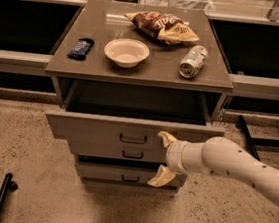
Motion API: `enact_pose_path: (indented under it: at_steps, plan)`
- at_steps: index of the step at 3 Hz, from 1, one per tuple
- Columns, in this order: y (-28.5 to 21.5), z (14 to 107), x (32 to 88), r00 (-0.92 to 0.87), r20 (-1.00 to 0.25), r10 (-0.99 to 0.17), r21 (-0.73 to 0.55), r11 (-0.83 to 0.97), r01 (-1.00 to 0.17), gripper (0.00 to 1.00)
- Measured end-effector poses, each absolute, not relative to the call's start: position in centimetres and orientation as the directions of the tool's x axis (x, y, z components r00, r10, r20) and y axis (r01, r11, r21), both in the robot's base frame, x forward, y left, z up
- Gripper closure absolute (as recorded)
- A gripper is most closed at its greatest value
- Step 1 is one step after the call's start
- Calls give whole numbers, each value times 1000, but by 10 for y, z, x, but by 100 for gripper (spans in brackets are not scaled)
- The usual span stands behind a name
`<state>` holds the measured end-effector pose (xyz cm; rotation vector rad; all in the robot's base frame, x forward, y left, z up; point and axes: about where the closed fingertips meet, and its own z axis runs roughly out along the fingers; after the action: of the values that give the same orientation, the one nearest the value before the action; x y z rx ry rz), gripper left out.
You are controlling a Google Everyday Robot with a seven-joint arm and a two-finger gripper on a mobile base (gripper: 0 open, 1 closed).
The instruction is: Close top drawer
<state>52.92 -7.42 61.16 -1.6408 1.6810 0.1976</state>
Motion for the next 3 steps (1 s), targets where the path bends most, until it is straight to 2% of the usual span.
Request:
enact_pose_path:
  at_steps: [2,3]
  plan:
    - [-75,612,536,162,-631,-758,-341,84,-936,0]
    - [-81,620,535,154,-619,-770,-299,49,-953,18]
